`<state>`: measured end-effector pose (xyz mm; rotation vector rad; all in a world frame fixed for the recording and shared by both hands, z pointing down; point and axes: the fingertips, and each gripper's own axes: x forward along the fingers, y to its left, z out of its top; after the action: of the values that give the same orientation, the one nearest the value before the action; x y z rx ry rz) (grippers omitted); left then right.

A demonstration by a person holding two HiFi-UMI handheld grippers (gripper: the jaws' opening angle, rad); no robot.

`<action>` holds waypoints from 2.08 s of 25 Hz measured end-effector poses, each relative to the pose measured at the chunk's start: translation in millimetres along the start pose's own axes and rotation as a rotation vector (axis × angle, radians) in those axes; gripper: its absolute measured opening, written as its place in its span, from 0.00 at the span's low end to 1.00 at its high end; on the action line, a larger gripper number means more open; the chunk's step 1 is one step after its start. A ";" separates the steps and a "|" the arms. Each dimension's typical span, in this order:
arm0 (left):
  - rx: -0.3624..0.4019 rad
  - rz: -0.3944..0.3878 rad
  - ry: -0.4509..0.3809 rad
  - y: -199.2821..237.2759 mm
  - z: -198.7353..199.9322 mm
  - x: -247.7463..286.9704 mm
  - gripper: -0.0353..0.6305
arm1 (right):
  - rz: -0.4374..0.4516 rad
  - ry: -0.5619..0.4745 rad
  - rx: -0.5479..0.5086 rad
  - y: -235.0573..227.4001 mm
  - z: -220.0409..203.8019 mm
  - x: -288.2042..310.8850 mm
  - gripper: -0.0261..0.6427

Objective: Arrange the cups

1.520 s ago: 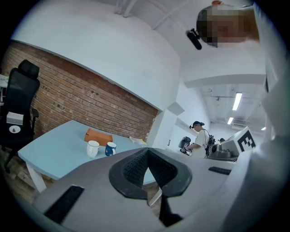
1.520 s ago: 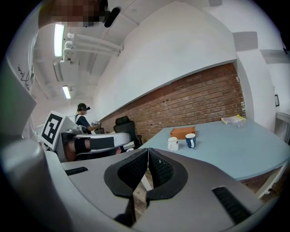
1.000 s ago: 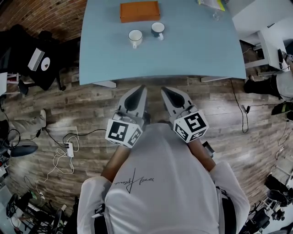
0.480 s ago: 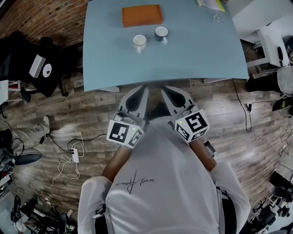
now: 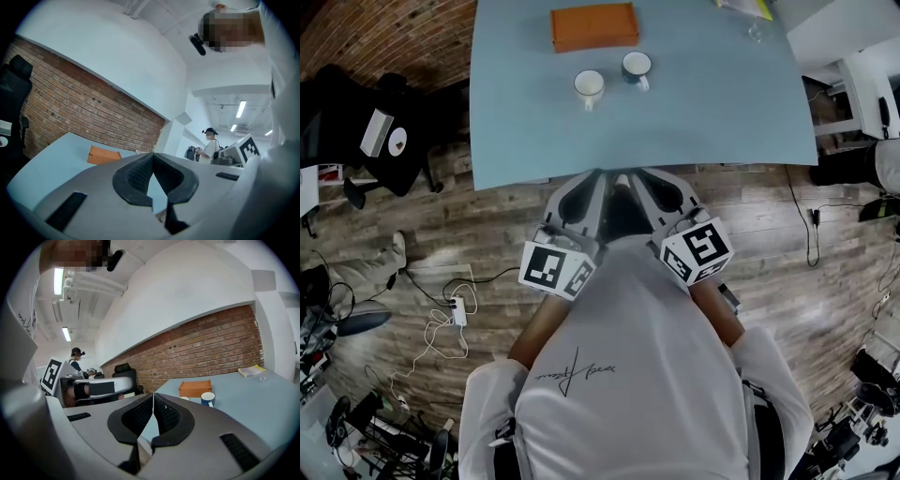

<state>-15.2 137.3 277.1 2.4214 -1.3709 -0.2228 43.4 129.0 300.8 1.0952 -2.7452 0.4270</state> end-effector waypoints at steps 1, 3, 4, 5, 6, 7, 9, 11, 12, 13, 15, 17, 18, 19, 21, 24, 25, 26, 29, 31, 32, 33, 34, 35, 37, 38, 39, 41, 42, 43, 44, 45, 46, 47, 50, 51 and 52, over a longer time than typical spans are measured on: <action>-0.004 0.001 0.006 1.9 -0.4 3.4 0.06 | 0.001 0.003 0.002 -2.1 0.9 2.4 0.07; -0.009 0.001 0.014 5.1 0.2 11.1 0.06 | 0.003 0.008 0.004 -6.6 3.1 7.5 0.07; -0.009 0.000 0.016 6.8 0.5 15.5 0.06 | 0.005 0.011 0.005 -9.2 3.9 10.6 0.07; -0.009 0.000 0.019 8.8 0.6 20.2 0.06 | 0.008 0.014 0.006 -12.2 4.2 13.8 0.07; -0.010 0.001 0.020 11.0 0.4 24.8 0.07 | 0.010 0.018 0.008 -15.4 4.2 17.1 0.07; -0.012 0.002 0.022 13.4 0.0 29.3 0.06 | 0.013 0.021 0.011 -18.7 4.1 20.2 0.07; -0.014 0.007 0.027 18.8 -0.7 38.9 0.06 | 0.018 0.026 0.015 -25.7 4.8 27.0 0.07; -0.009 0.015 0.032 24.9 -0.3 48.9 0.06 | 0.024 0.027 0.015 -33.1 8.1 34.7 0.07; 0.002 0.020 0.034 28.0 -0.1 54.0 0.07 | 0.028 0.027 0.015 -36.9 10.3 38.8 0.07; 0.019 0.026 0.035 31.2 -0.4 59.1 0.07 | 0.032 0.027 0.014 -40.9 12.5 43.0 0.07; 0.053 0.041 0.037 38.7 -3.6 68.7 0.07 | 0.042 0.028 0.012 -49.1 15.7 51.5 0.07; 0.068 0.058 0.037 47.4 -8.8 76.2 0.07 | 0.055 0.029 0.011 -56.3 17.3 59.5 0.07; 0.074 0.068 0.036 51.6 -11.2 79.2 0.07 | 0.064 0.029 0.011 -59.5 17.9 63.2 0.07; 0.082 0.080 0.034 55.2 -13.1 81.9 0.07 | 0.074 0.028 0.010 -62.6 18.6 66.6 0.07; 0.103 0.105 0.027 60.6 -15.8 86.8 0.07 | 0.099 0.031 0.004 -68.1 19.9 72.4 0.07; 0.125 0.143 0.018 74.8 -21.1 94.9 0.07 | 0.133 0.045 -0.021 -72.4 21.0 84.3 0.07; 0.123 0.159 0.024 81.9 -26.0 95.9 0.07 | 0.139 0.050 -0.023 -72.0 20.4 88.0 0.07; 0.122 0.174 0.034 88.7 -33.1 95.5 0.07 | 0.142 0.054 -0.018 -70.9 19.0 90.2 0.07; 0.133 0.211 0.063 106.8 -55.0 95.6 0.07 | 0.144 0.057 0.000 -68.8 15.6 93.1 0.07; 0.142 0.227 0.075 116.1 -64.2 100.3 0.07 | 0.144 0.063 0.003 -68.9 13.0 95.2 0.07; 0.150 0.234 0.081 119.7 -67.9 103.1 0.07 | 0.142 0.070 0.007 -68.8 11.3 95.8 0.07; 0.159 0.241 0.087 122.9 -71.6 105.4 0.07 | 0.140 0.077 0.013 -68.2 10.0 96.1 0.07; 0.169 0.250 0.093 126.4 -75.5 106.8 0.07 | 0.138 0.083 0.020 -66.8 9.1 95.9 0.07; 0.176 0.262 0.098 130.5 -80.0 107.1 0.07 | 0.137 0.086 0.025 -64.7 8.3 95.5 0.07; 0.176 0.289 0.107 139.6 -90.8 107.3 0.10 | 0.141 0.093 0.028 -60.3 4.7 94.8 0.07; 0.172 0.302 0.110 143.7 -96.4 107.7 0.19 | 0.142 0.099 0.027 -58.8 1.7 94.5 0.07; 0.169 0.314 0.110 147.1 -101.7 108.5 0.21 | 0.144 0.105 0.025 -58.0 -1.7 94.2 0.07; 0.171 0.331 0.111 152.7 -111.3 111.6 0.22 | 0.144 0.115 0.022 -57.5 -7.3 94.2 0.07; 0.176 0.337 0.115 155.6 -116.1 113.6 0.24 | 0.143 0.118 0.020 -57.2 -8.9 94.5 0.07; 0.180 0.341 0.122 158.7 -121.1 115.6 0.26 | 0.142 0.119 0.018 -56.8 -9.8 95.0 0.07; 0.181 0.343 0.129 161.6 -126.0 117.7 0.27 | 0.140 0.119 0.016 -56.5 -10.2 95.4 0.07; 0.179 0.342 0.136 164.0 -130.9 119.8 0.28 | 0.137 0.119 0.014 -56.3 -10.3 95.6 0.07; 0.176 0.341 0.142 166.1 -135.6 121.7 0.28 | 0.133 0.119 0.012 -56.3 -10.7 95.7 0.07; 0.172 0.341 0.147 168.2 -140.1 123.3 0.28 | 0.128 0.119 0.011 -56.4 -11.5 95.6 0.07; 0.159 0.346 0.156 174.9 -150.7 127.0 0.29 | 0.112 0.123 0.016 -58.7 -16.0 95.3 0.07; 0.156 0.351 0.158 177.2 -153.1 128.8 0.29 | 0.106 0.126 0.019 -60.5 -17.4 94.9 0.07; 0.154 0.357 0.158 179.4 -154.8 130.9 0.29 | 0.101 0.130 0.021 -62.7 -18.8 94.3 0.07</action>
<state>-43.6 -24.7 492.1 2.2014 -1.7645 0.1660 19.6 30.5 354.7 0.9029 -2.6948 0.5225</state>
